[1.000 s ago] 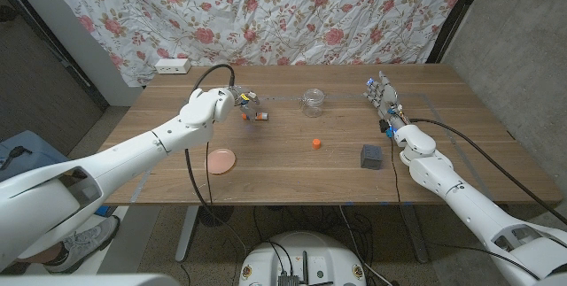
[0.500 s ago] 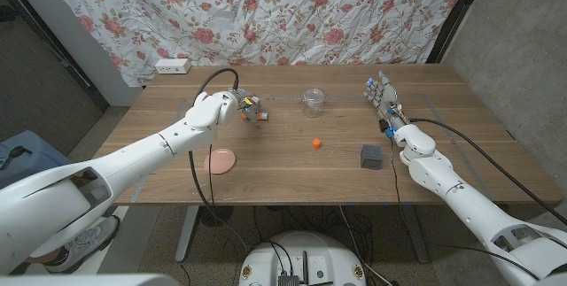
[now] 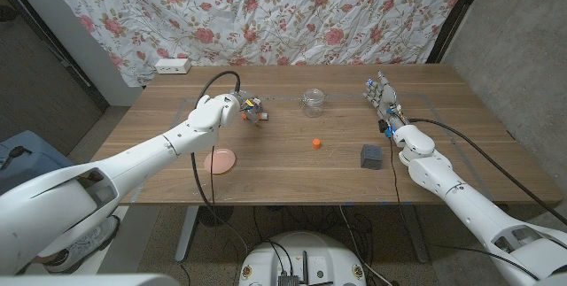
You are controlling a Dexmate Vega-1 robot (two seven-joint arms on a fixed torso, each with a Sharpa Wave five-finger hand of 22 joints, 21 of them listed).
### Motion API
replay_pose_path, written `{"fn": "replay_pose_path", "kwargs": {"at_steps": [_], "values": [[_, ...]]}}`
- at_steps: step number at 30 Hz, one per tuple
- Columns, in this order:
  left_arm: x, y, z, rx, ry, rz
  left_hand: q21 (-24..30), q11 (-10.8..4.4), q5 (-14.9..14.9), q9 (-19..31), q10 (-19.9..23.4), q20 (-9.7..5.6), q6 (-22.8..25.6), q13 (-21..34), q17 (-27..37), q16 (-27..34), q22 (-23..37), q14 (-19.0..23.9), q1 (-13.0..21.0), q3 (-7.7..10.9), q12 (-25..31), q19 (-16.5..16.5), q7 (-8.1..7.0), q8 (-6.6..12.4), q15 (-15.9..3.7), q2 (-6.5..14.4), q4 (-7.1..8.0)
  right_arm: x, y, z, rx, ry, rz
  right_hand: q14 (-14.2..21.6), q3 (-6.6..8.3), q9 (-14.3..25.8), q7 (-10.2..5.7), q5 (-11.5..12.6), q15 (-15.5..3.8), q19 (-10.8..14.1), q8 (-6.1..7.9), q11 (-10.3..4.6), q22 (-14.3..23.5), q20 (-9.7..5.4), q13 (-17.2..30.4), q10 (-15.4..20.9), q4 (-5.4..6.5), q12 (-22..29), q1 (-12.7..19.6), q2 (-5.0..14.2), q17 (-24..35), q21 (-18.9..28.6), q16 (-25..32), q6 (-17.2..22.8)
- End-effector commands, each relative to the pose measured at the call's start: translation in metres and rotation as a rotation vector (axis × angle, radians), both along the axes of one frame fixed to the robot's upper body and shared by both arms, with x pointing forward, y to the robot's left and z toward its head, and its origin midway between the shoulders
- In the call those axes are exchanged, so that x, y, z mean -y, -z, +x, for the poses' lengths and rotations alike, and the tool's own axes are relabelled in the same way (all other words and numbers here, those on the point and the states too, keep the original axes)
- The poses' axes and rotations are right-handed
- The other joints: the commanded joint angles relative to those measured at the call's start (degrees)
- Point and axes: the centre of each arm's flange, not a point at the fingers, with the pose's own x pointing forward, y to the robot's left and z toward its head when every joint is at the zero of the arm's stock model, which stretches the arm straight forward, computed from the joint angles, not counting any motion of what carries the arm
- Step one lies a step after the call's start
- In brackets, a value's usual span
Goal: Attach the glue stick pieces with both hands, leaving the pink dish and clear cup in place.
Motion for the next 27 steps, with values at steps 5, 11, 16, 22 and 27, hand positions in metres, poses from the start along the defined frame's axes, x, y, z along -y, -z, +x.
{"fn": "replay_pose_path", "kwargs": {"at_steps": [5, 11, 16, 22, 27], "values": [[-0.001, 0.004, 0.0, 0.044, 0.026, -0.028, 0.43, -0.01, 0.19, 0.31, 5.33, -0.61, 4.67, 0.08, 0.06, 0.17, 0.13, 3.18, 2.24, -1.25, -0.03, 2.61, -0.21, 1.31, -6.01, 0.68, 0.03, -0.003, 0.002, 0.002, -0.01, 0.004, -0.001, -0.11, 0.38, 0.11, -0.47, 0.43, -0.3, 0.17, 0.16, -0.47, 0.14, 0.14, 0.04, 0.17, -0.2, 0.31, -0.31, -0.03, 0.01, 0.35, 0.25, 0.72], [-0.004, 0.008, 0.0, 0.063, 0.036, -0.033, 0.34, -0.13, 0.18, 0.43, 10.43, -0.79, 10.64, 0.09, 0.05, -0.05, 0.16, 5.95, 4.36, -2.48, -0.29, 4.48, -0.27, 2.43, -6.77, 1.73, 0.0, -0.003, 0.003, 0.003, -0.009, 0.008, 0.004, -0.12, 0.49, 0.11, -0.66, 0.45, -0.24, 0.26, 0.18, -0.56, 0.15, 0.31, 0.05, 0.17, -0.22, 0.29, -0.33, 0.06, -0.09, 0.39, 0.26, 0.81], [-0.005, 0.012, 0.001, 0.077, 0.03, -0.036, 0.4, -0.16, 0.16, 0.46, 12.15, -1.31, 13.56, 0.07, 0.03, -0.01, 0.17, 7.58, 5.31, -3.31, -0.61, 5.63, -0.26, 2.82, -7.47, 1.86, 0.02, -0.003, 0.004, 0.002, -0.009, 0.014, 0.007, -0.03, 0.56, 0.11, -0.74, 0.46, -0.3, 0.4, 0.2, -0.57, 0.15, 0.4, 0.06, 0.2, -0.25, 0.3, -0.35, 0.11, -0.17, 0.44, 0.3, 0.91], [-0.005, 0.018, 0.004, 0.092, 0.015, -0.049, 0.5, -0.2, 0.18, 0.45, 15.05, -1.43, 15.95, 0.13, 0.03, -0.01, 0.19, 9.15, 6.61, -4.01, -0.44, 6.96, -0.27, 2.96, -7.84, 2.05, -0.02, -0.004, 0.005, 0.002, -0.008, 0.018, 0.012, 0.04, 0.64, 0.12, -0.9, 0.46, -0.23, 0.49, 0.24, -0.62, 0.16, 0.5, 0.06, 0.31, -0.28, 0.32, -0.38, 0.13, -0.26, 0.46, 0.33, 1.07], [-0.005, 0.023, 0.006, 0.111, 0.012, -0.051, 0.59, -0.29, 0.14, 0.43, 18.91, -1.96, 19.09, 0.14, 0.07, -0.09, 0.23, 11.19, 8.22, -5.34, -0.55, 8.8, -0.24, 2.74, -8.21, 2.22, 0.06, -0.004, 0.006, 0.002, -0.007, 0.023, 0.016, 0.08, 0.69, 0.12, -0.99, 0.46, -0.23, 0.54, 0.3, -0.61, 0.16, 0.57, 0.07, 0.39, -0.31, 0.35, -0.4, 0.13, -0.32, 0.48, 0.35, 1.27]]}}
